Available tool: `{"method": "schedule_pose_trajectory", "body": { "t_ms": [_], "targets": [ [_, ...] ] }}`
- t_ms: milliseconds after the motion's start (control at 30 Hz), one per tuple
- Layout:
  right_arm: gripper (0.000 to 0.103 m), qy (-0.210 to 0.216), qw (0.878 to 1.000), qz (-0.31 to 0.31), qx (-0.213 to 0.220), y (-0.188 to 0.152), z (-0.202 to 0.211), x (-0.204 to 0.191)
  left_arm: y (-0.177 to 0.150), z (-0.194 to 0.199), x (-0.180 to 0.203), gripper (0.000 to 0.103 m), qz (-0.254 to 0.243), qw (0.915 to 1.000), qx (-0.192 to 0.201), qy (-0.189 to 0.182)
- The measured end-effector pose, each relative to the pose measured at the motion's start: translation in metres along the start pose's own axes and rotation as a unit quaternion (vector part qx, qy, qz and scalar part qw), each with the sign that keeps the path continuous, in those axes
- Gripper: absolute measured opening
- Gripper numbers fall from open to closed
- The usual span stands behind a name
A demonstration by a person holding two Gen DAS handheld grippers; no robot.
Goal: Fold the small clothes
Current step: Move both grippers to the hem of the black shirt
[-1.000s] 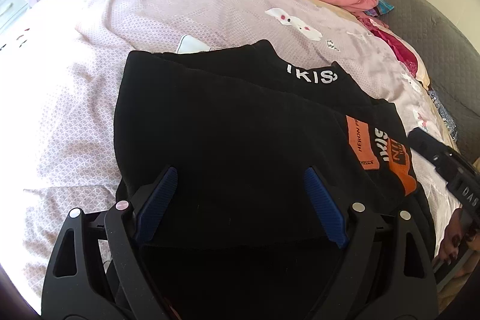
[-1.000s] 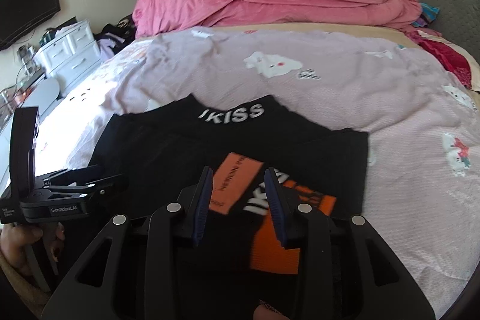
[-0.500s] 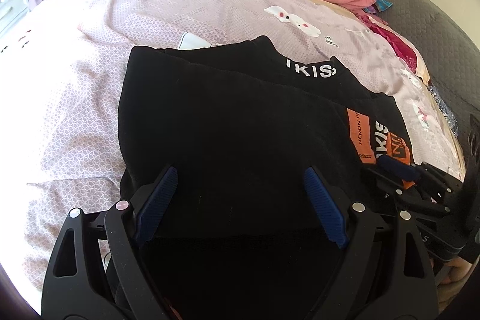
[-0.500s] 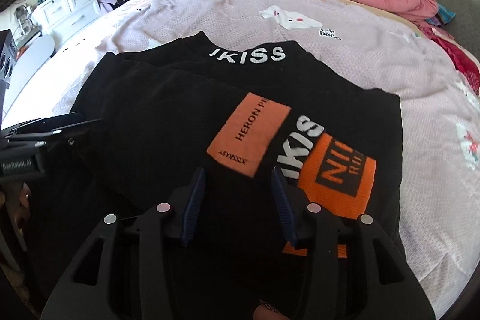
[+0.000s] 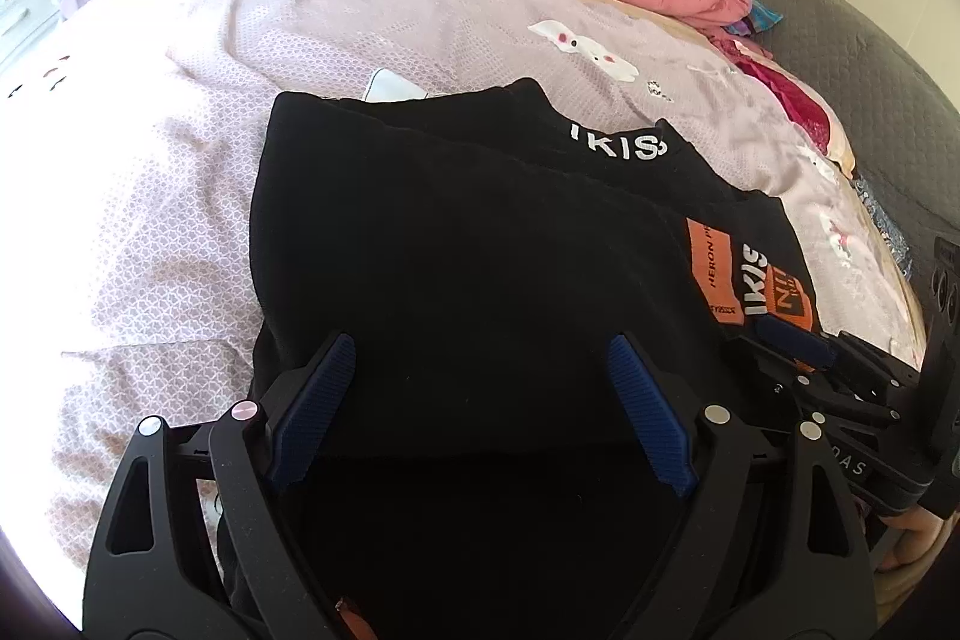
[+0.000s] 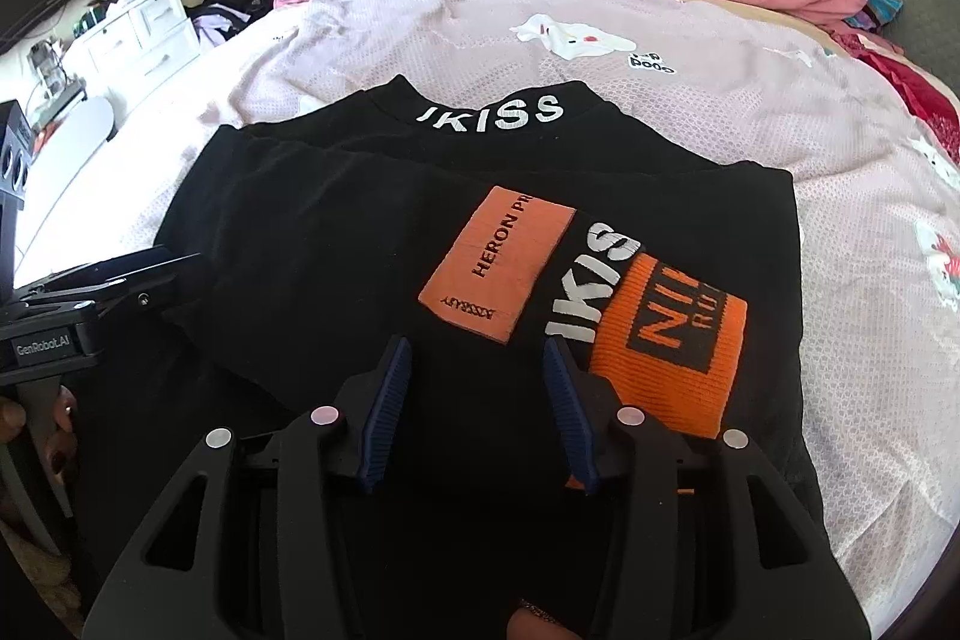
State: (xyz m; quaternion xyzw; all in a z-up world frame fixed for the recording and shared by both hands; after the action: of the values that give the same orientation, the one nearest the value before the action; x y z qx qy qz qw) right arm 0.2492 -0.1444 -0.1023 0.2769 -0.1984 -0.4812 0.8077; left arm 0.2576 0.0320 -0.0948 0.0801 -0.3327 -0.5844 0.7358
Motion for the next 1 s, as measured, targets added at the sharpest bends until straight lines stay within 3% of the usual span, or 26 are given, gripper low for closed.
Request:
{"method": "schedule_pose_trajectory", "body": {
  "t_ms": [333, 533, 700, 767, 867, 933, 1000],
  "targets": [
    [0.046, 0.021, 0.999, -0.03, 0.015, 0.001, 0.013, 0.005, -0.001, 0.008, 0.0, 0.079, 0.004, 1.0, 0.006, -0.004],
    [0.054, 0.022, 0.998, -0.048, 0.025, 0.0, 0.026, 0.015, -0.002, 0.015, 0.001, 0.082, 0.001, 0.9999, 0.014, -0.001],
    [0.064, 0.02, 0.997, -0.06, 0.035, -0.003, 0.039, 0.025, -0.005, 0.021, 0.002, 0.091, -0.004, 0.9997, 0.026, 0.004],
    [0.073, 0.018, 0.997, -0.062, 0.039, -0.004, 0.043, 0.028, -0.008, 0.023, 0.002, 0.093, -0.007, 0.9996, 0.028, 0.006],
    [0.079, 0.016, 0.997, -0.06, 0.05, -0.004, 0.052, 0.03, -0.009, 0.027, 0.002, 0.093, -0.006, 0.9993, 0.033, 0.013],
    [0.09, 0.008, 0.997, -0.057, 0.053, -0.004, 0.056, 0.032, -0.008, 0.03, 0.003, 0.093, -0.004, 0.9992, 0.037, 0.012],
    [0.09, 0.007, 0.996, -0.06, 0.06, -0.003, 0.06, 0.033, -0.007, 0.033, 0.003, 0.093, -0.006, 0.999, 0.042, 0.016]
  ]
}}
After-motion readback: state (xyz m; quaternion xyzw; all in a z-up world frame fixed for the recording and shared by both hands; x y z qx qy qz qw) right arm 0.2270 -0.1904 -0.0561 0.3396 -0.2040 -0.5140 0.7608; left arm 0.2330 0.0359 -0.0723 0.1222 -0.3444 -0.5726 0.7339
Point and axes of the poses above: each gripper's, at about its wrist camera, not at the fingertips, and z roughly against the way its jaws point, x to its right, y to its top, the point moved 9 cm from there along -z, roughly the way its jaws point, and after that the axes turned 15 degrees about z, right-handed, at the moved point
